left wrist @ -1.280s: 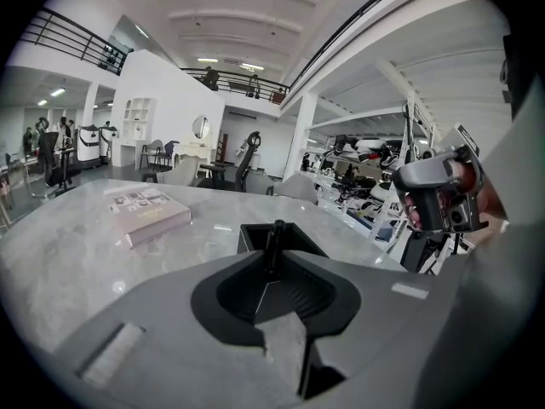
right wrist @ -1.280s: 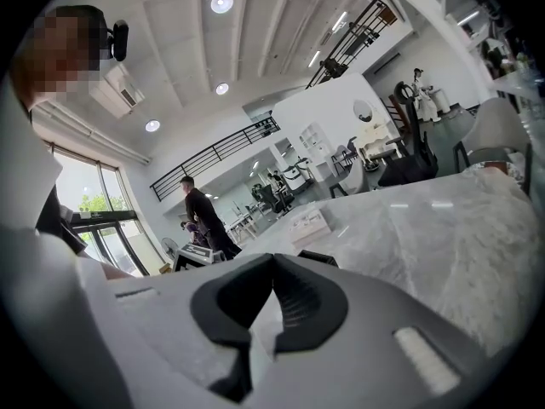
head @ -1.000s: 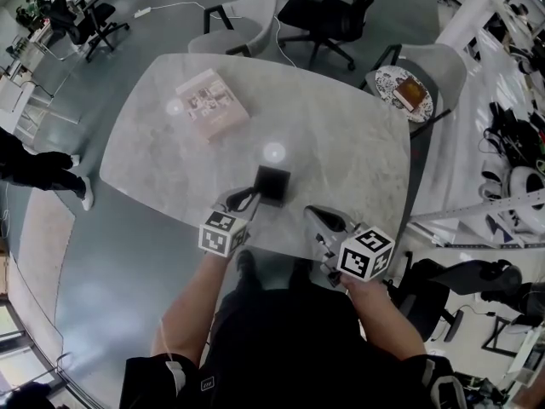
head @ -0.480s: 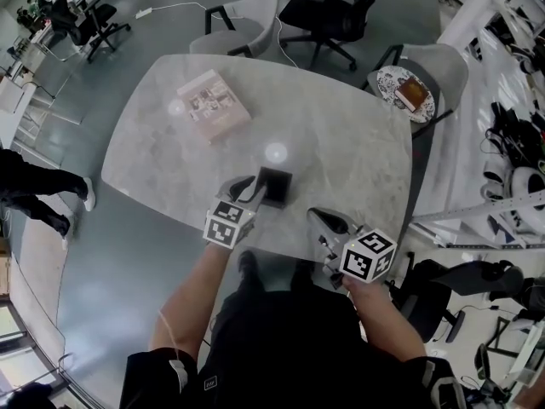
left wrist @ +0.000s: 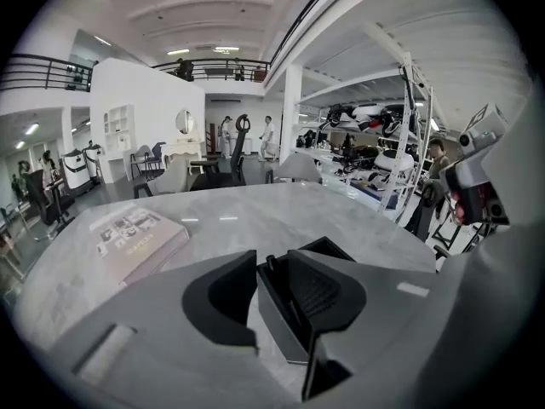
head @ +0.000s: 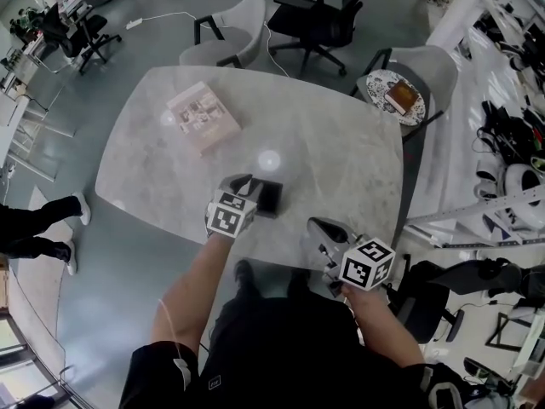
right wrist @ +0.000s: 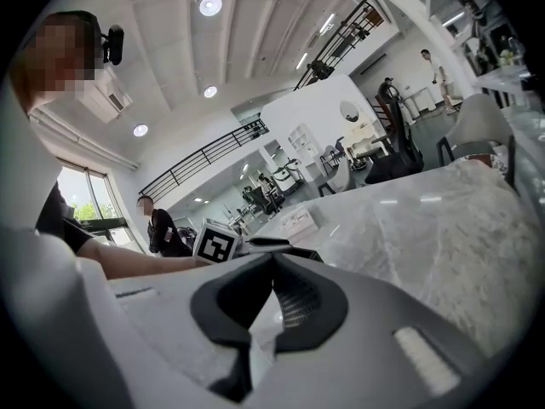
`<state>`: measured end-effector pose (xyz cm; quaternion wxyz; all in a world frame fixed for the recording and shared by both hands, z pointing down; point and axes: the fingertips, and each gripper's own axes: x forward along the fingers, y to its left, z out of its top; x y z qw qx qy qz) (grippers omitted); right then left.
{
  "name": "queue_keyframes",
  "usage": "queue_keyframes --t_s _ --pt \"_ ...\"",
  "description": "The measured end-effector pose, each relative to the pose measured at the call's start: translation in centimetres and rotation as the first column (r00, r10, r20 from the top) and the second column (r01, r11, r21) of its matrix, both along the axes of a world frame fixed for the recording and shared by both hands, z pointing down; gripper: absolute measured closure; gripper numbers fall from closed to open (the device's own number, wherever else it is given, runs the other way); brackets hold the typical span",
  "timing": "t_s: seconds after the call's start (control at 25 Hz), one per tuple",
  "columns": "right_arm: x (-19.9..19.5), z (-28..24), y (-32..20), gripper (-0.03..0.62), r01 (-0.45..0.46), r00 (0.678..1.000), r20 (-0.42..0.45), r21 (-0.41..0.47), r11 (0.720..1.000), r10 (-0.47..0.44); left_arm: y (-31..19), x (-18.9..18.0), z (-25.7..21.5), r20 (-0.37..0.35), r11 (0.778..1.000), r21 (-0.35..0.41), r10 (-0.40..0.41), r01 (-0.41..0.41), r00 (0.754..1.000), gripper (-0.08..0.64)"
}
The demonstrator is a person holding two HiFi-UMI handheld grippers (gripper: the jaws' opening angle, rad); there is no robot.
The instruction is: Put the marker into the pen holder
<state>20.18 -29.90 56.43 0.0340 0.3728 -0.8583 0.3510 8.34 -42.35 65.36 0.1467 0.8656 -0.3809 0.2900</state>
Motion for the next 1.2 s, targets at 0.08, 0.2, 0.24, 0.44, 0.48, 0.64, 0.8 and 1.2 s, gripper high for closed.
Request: queue_keyframes --t_s 0.08,0.2,0.24,0.44,0.48,0.64,0.8,1.2 --pt "0.4 -0.1 -0.1 0.591 -0.012 1.0 -0.001 -0.002 1.0 0.012 -0.3 0.0 0.1 0.011 1.0 -0.003 0.001 -0.001 1.0 0.44" --pt "1.0 -0.1 -0.3 0.591 -0.024 1.0 -0.002 -0.004 1.0 0.024 -0.5 0.2 -0.1 0.008 1.0 -0.001 -0.005 0.005 1.0 0.445" --pt "1.1 -0.1 -0.4 0.591 -0.026 1.0 -0.002 -0.005 1.0 0.026 -0.6 0.2 0.0 0.004 1.0 -0.001 -0.008 0.008 1.0 0.445" --pt "0.6 0.0 -0.6 0.591 -0.029 1.0 -0.005 -0.005 1.0 0.029 -0.1 0.5 -0.8 -0.042 1.0 0.022 0.011 -0.01 0.999 0.375" --pt "0.4 -0.1 -0.6 0.591 -0.03 1.0 -0.007 -0.005 1.0 0.03 0.0 0.3 -1.4 -0.068 1.0 0.03 0.009 -0.007 0.998 0.356" --pt "-1.2 -0.4 -0.3 0.591 -0.052 0.998 -0.028 0.001 0.999 0.052 1.9 -2.3 -5.4 -0.211 0.996 0.069 -0.04 0.056 0.977 0.357" --pt "-2.8 -1.7 -0.4 0.591 -0.109 0.991 -0.068 0.047 0.993 0.112 4.0 -5.5 -7.6 -0.236 0.991 0.129 -0.001 0.032 0.972 0.454" --pt "-3.8 -6.6 2.3 0.591 -0.179 0.977 -0.086 0.177 0.968 0.196 9.2 -8.2 -13.6 -0.231 0.969 0.237 0.12 -0.064 0.966 0.549"
